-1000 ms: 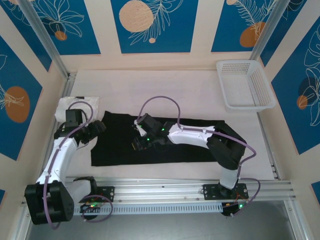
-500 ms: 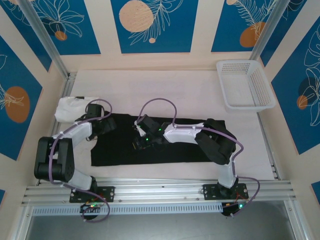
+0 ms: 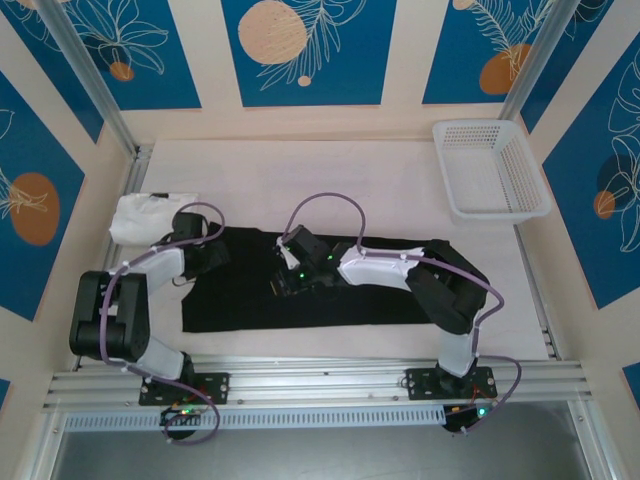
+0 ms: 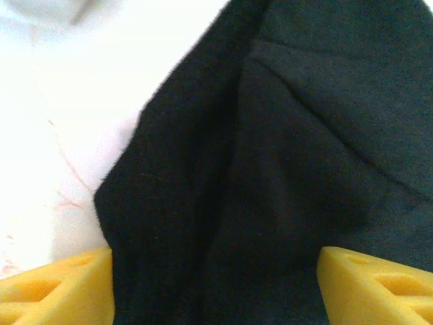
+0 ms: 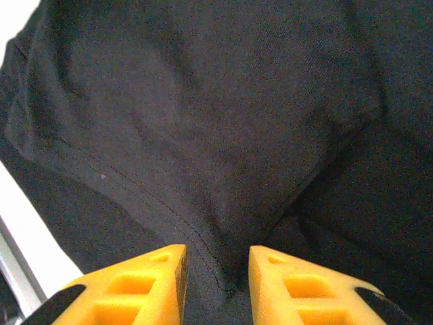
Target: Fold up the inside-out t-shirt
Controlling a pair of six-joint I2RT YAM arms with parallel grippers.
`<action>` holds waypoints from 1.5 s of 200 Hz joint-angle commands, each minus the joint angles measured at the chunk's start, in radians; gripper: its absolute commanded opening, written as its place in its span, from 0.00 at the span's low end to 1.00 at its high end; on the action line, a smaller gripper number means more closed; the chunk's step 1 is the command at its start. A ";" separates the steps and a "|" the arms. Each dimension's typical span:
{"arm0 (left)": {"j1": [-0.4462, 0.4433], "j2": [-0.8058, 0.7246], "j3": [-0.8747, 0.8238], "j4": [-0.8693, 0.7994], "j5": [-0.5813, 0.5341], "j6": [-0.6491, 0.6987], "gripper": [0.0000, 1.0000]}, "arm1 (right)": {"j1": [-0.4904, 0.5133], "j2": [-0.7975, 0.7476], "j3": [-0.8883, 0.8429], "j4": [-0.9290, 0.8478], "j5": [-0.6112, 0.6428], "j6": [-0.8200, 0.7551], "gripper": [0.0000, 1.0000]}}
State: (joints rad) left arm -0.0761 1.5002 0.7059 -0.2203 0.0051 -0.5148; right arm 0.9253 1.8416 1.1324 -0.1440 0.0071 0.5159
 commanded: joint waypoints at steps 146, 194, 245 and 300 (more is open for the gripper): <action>-0.024 -0.049 -0.068 0.176 0.323 -0.066 0.00 | -0.097 -0.133 -0.072 -0.037 0.054 -0.009 0.32; 0.040 -0.110 0.079 -0.048 0.113 -0.008 0.00 | -0.196 -0.262 -0.180 0.007 0.038 -0.012 0.32; 0.107 -0.044 0.331 -0.282 -0.081 0.164 0.00 | -0.296 -0.329 -0.264 0.069 -0.035 -0.009 0.33; 0.181 0.047 0.675 -0.478 -0.398 0.436 0.00 | -0.381 -0.420 -0.353 0.080 -0.071 -0.025 0.34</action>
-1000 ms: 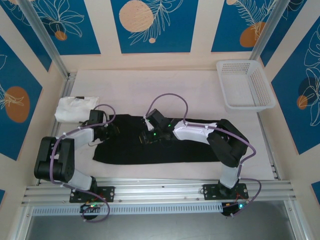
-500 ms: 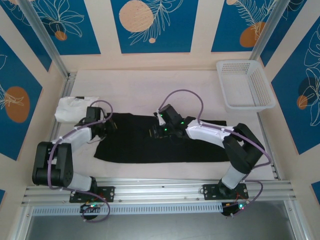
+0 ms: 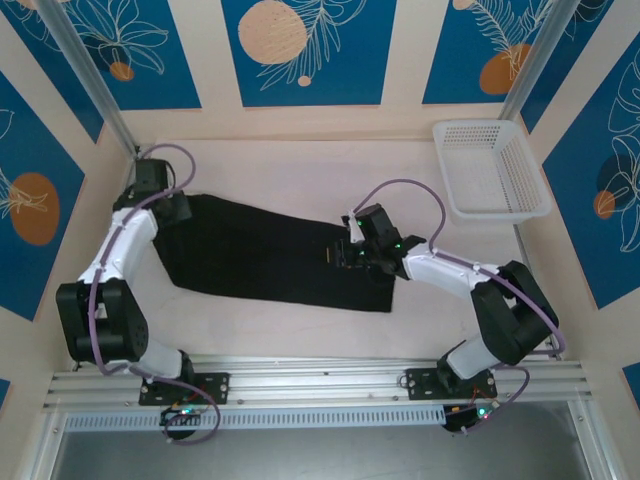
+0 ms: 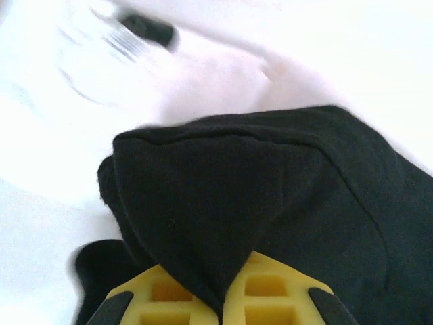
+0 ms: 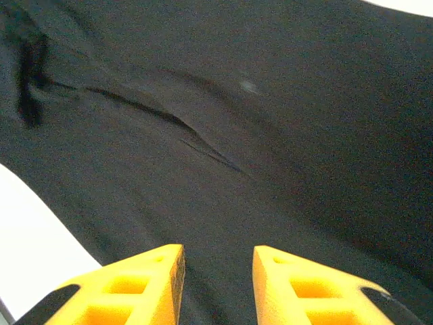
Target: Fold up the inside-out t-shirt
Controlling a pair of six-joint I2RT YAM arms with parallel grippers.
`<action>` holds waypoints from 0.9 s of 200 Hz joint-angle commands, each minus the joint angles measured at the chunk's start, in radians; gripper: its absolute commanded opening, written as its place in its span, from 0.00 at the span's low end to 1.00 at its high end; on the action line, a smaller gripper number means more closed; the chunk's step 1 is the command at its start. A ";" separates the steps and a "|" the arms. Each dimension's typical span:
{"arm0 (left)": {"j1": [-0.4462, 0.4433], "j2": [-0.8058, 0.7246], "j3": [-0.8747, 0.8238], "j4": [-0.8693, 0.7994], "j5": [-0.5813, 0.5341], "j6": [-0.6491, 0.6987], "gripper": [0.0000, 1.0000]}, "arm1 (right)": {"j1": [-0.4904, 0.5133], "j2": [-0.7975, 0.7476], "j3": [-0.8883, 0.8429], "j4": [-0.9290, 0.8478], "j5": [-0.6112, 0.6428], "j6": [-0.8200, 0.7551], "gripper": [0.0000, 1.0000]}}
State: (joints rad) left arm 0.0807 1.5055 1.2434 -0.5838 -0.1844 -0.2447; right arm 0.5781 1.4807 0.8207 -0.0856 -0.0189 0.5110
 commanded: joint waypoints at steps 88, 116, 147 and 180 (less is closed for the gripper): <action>-0.139 0.092 0.204 -0.236 -0.094 0.053 0.00 | -0.156 -0.180 -0.129 -0.045 -0.034 -0.061 0.35; -0.305 0.070 0.150 -0.231 0.001 -0.095 0.00 | -0.191 -0.214 -0.140 -0.071 -0.028 -0.072 0.35; -0.519 0.094 0.085 -0.078 0.174 -0.320 0.00 | -0.233 -0.251 -0.162 -0.095 -0.021 -0.082 0.36; -0.748 0.255 0.166 0.107 0.303 -0.506 0.17 | -0.292 -0.314 -0.187 -0.131 -0.009 -0.089 0.36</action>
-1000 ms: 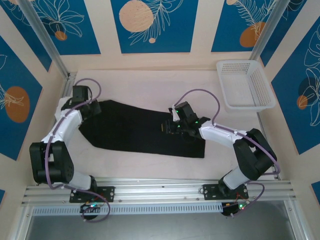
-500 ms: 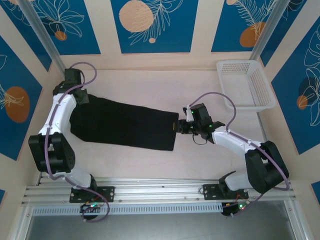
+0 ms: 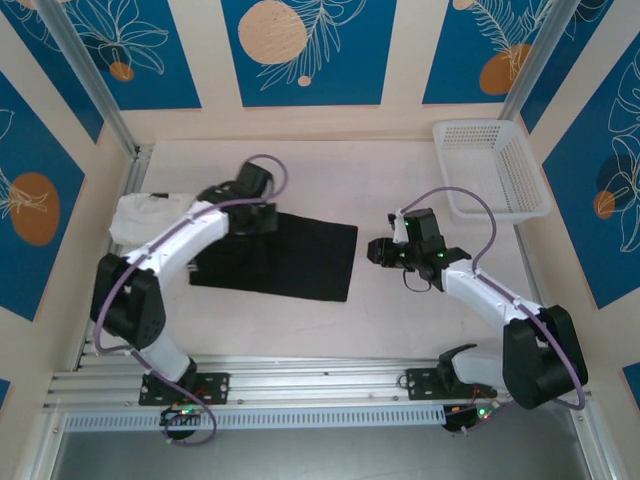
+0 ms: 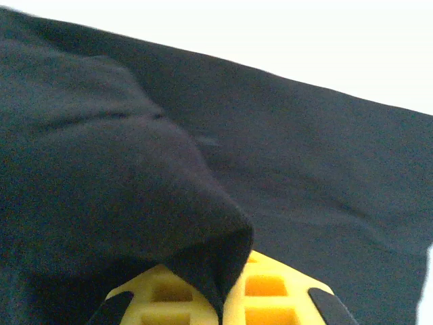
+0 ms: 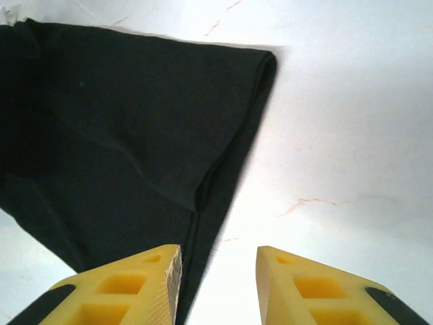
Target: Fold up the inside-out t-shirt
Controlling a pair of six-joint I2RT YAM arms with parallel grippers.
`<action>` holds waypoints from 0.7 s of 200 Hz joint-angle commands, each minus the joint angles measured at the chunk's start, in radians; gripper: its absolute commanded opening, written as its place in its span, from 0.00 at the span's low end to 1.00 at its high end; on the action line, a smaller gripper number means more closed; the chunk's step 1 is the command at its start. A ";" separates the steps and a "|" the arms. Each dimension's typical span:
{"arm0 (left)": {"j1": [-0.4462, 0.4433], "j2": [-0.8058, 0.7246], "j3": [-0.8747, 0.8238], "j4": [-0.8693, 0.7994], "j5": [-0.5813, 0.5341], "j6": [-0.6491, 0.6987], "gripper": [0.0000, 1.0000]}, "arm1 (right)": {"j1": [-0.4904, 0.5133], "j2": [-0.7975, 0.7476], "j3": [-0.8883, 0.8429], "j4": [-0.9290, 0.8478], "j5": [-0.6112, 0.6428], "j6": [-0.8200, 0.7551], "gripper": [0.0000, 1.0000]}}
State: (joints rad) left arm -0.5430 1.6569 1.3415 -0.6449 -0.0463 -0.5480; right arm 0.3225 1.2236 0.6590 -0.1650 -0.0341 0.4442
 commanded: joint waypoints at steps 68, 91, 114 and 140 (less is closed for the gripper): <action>-0.123 0.106 0.122 0.146 0.216 -0.126 0.63 | -0.049 -0.079 -0.040 0.017 -0.062 0.050 0.39; -0.054 -0.038 -0.048 0.157 0.171 -0.070 0.67 | 0.029 0.032 0.022 0.080 -0.085 0.068 0.42; -0.019 -0.142 -0.184 0.192 0.196 -0.024 0.65 | 0.099 0.196 0.125 0.100 -0.064 0.056 0.44; -0.089 -0.172 -0.276 0.274 0.189 0.010 0.64 | 0.096 0.347 0.217 0.145 -0.119 0.067 0.45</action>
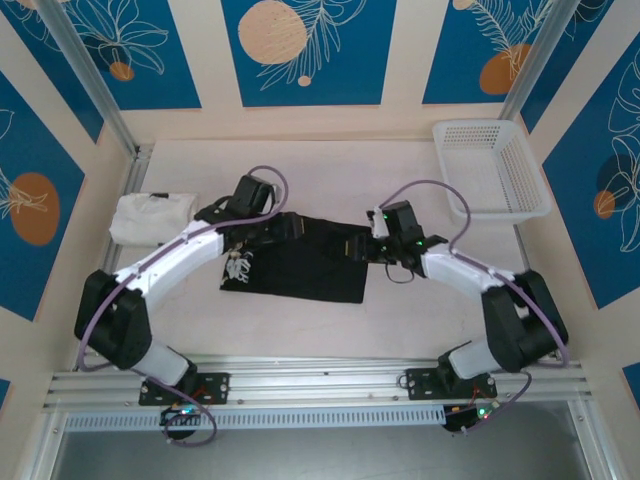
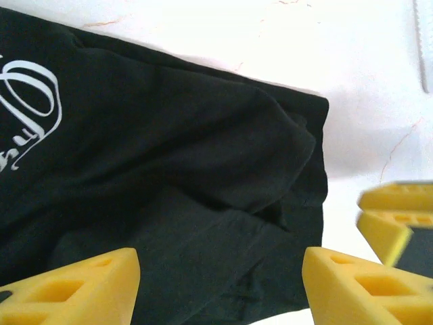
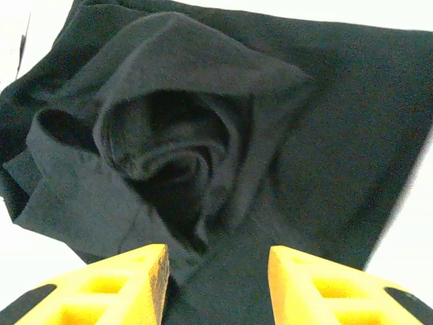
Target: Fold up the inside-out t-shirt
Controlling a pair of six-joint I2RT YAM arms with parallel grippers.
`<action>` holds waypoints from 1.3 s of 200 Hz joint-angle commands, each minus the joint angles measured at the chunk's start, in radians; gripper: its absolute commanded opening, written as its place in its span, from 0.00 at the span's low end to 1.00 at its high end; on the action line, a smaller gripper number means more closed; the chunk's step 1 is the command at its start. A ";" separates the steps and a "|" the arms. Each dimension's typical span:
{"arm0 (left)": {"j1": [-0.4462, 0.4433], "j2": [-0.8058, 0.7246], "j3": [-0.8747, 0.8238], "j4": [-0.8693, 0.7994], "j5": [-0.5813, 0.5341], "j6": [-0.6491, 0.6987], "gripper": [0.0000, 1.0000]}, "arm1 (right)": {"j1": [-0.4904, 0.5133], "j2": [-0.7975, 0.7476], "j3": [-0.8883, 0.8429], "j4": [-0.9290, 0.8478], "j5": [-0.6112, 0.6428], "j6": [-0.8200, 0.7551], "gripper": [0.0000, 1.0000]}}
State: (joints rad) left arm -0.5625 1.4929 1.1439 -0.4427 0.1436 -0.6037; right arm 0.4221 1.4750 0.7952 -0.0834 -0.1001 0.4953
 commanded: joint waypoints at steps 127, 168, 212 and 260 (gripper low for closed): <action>-0.156 0.036 -0.184 0.230 -0.085 -0.071 0.64 | 0.079 0.374 0.357 -0.080 0.265 -0.291 0.52; -0.157 0.003 -0.186 0.176 -0.152 -0.052 0.64 | 0.053 0.386 0.369 -0.037 0.267 -0.307 0.43; -0.185 0.062 -0.099 0.121 -0.156 0.022 0.64 | -0.028 0.383 0.356 0.004 0.108 -0.227 0.09; -0.188 0.091 -0.023 0.027 -0.341 0.059 0.64 | -0.095 0.367 0.324 0.032 -0.017 -0.145 0.00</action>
State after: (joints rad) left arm -0.7486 1.5730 1.0706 -0.3344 -0.0635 -0.5907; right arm 0.3508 1.8549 1.1320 -0.0818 -0.0177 0.2958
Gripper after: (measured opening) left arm 0.640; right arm 0.062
